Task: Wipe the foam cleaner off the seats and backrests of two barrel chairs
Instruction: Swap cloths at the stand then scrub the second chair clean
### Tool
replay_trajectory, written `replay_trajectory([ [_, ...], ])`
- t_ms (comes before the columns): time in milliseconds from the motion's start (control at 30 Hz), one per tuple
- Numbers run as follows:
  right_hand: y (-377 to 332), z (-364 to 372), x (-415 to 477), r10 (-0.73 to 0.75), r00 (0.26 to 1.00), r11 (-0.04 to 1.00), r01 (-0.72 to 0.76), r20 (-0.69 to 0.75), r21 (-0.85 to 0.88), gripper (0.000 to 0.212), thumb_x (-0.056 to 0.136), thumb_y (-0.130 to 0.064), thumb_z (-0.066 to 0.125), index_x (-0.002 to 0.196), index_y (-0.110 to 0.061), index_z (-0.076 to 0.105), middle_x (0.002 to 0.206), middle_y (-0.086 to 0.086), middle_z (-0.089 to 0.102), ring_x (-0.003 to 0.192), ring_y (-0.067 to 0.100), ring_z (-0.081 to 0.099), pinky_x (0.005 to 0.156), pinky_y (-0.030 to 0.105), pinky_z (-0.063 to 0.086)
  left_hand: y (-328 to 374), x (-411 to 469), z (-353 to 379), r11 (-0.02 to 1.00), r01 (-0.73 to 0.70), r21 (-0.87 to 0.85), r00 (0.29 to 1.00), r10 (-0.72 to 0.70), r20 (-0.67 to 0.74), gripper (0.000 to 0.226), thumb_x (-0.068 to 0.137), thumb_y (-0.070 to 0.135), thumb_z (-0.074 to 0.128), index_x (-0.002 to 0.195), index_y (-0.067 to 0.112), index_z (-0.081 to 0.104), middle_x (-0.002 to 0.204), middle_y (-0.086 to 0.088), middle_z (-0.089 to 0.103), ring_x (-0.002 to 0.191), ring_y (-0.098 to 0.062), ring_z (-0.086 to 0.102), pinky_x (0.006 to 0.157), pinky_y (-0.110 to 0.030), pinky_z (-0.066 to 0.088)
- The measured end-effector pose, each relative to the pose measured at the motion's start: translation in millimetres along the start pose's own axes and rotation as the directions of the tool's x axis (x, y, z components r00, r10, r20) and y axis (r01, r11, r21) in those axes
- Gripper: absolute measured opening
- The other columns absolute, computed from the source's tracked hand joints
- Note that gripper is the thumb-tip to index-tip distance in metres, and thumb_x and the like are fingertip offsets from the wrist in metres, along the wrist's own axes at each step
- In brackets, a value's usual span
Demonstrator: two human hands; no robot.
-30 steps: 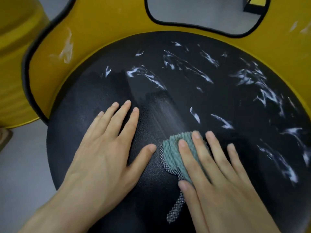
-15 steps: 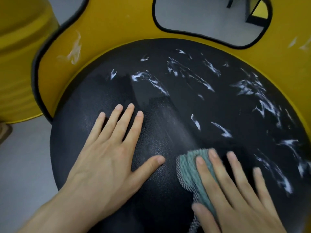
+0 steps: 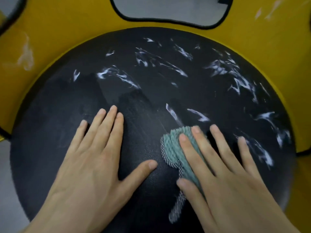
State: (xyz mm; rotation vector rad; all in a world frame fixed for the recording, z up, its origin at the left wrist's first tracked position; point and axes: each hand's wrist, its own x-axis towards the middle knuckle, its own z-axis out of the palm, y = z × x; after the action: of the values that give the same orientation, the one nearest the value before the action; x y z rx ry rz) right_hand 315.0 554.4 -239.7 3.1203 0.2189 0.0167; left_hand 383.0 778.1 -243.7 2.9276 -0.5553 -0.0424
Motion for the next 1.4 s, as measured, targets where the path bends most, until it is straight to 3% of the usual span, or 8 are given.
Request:
replay_trajectory([
  [100, 2, 0, -9, -0.004, 1.0, 1.0, 0.004, -0.014, -0.009, 0.065, 0.102, -0.057, 0.02, 0.153, -0.022, 0.041, 0.159, 0.004, 0.039, 0.148, 0.034, 0.031, 0.109, 0.064, 0.025, 2, 4, 2, 0.999, -0.033, -0.013, 0.999, 0.033, 0.007, 0.106, 0.091, 0.086, 0.023, 0.155, 0.002, 0.037, 0.165, -0.01, 0.029, 0.153, -0.024, 0.022, 0.123, -0.037, 0.007],
  [400, -10, -8, 59, 0.049, 0.996, 0.996, -0.054, 0.076, 0.067, 0.063, 0.104, -0.056, 0.014, 0.161, -0.027, 0.017, 0.167, -0.002, 0.019, 0.156, 0.027, 0.003, 0.12, 0.064, 0.012, 3, 3, 7, 1.0, -0.004, -0.006, 0.999, 0.004, -0.037, 0.106, 0.089, 0.087, 0.023, 0.155, 0.006, 0.038, 0.164, -0.009, 0.03, 0.153, -0.026, 0.025, 0.123, -0.038, 0.01],
  [667, 0, -2, 1, -0.013, 1.0, 1.0, 0.012, 0.022, 0.018, 0.062, 0.104, -0.053, 0.017, 0.153, -0.024, 0.041, 0.159, 0.002, 0.04, 0.147, 0.035, 0.033, 0.107, 0.067, 0.027, 3, 2, 7, 1.0, -0.009, 0.016, 0.998, 0.01, -0.054, 0.103, 0.091, 0.085, 0.023, 0.156, 0.006, 0.037, 0.165, -0.011, 0.03, 0.153, -0.028, 0.024, 0.123, -0.044, 0.013],
  [933, -14, -12, 85, 0.017, 0.994, 0.993, -0.029, 0.109, 0.113, 0.061, 0.102, -0.053, 0.006, 0.161, -0.035, 0.002, 0.169, -0.009, 0.002, 0.154, 0.024, -0.013, 0.121, 0.062, -0.001, 3, 3, 9, 0.998, -0.026, 0.06, 0.998, 0.029, -0.052, 0.101, 0.094, 0.082, 0.021, 0.156, 0.003, 0.034, 0.165, -0.014, 0.029, 0.153, -0.031, 0.023, 0.122, -0.048, 0.014],
  [1100, -6, -7, 29, -0.022, 0.997, 0.995, 0.015, 0.075, 0.094, 0.06, 0.102, -0.049, 0.025, 0.156, -0.027, 0.035, 0.162, -0.002, 0.033, 0.152, 0.032, 0.023, 0.112, 0.069, 0.026, 3, 3, 10, 0.998, -0.026, 0.053, 0.997, 0.03, -0.073, 0.101, 0.094, 0.082, 0.022, 0.156, 0.004, 0.034, 0.165, -0.013, 0.029, 0.153, -0.03, 0.023, 0.123, -0.048, 0.014],
  [1200, 1, -6, 13, -0.06, 0.994, 0.997, 0.055, 0.088, 0.056, 0.06, 0.104, -0.053, 0.017, 0.154, -0.029, 0.04, 0.16, -0.002, 0.037, 0.148, 0.035, 0.031, 0.107, 0.07, 0.029, 3, 3, 11, 0.998, -0.029, 0.049, 0.995, 0.034, -0.095, 0.101, 0.094, 0.082, 0.022, 0.155, 0.003, 0.036, 0.164, -0.014, 0.03, 0.153, -0.031, 0.025, 0.123, -0.049, 0.015],
  [1267, 1, -9, 33, -0.066, 0.99, 0.996, 0.057, 0.124, 0.073, 0.061, 0.103, -0.057, 0.016, 0.156, -0.032, 0.033, 0.163, -0.005, 0.031, 0.152, 0.033, 0.022, 0.112, 0.069, 0.022, 2, 3, 11, 0.998, -0.029, 0.05, 0.995, 0.034, -0.095, 0.1, 0.094, 0.081, 0.023, 0.155, 0.004, 0.037, 0.164, -0.014, 0.031, 0.153, -0.031, 0.026, 0.123, -0.048, 0.015],
  [1400, -12, -16, 95, -0.023, 0.989, 0.996, 0.009, 0.147, 0.093, 0.063, 0.1, -0.058, 0.002, 0.16, -0.039, -0.003, 0.168, -0.012, -0.004, 0.153, 0.024, -0.018, 0.12, 0.063, -0.005, 3, 3, 10, 0.999, -0.022, 0.032, 0.996, 0.025, -0.088, 0.099, 0.093, 0.081, 0.023, 0.156, 0.006, 0.036, 0.165, -0.012, 0.03, 0.153, -0.029, 0.024, 0.123, -0.046, 0.013],
])
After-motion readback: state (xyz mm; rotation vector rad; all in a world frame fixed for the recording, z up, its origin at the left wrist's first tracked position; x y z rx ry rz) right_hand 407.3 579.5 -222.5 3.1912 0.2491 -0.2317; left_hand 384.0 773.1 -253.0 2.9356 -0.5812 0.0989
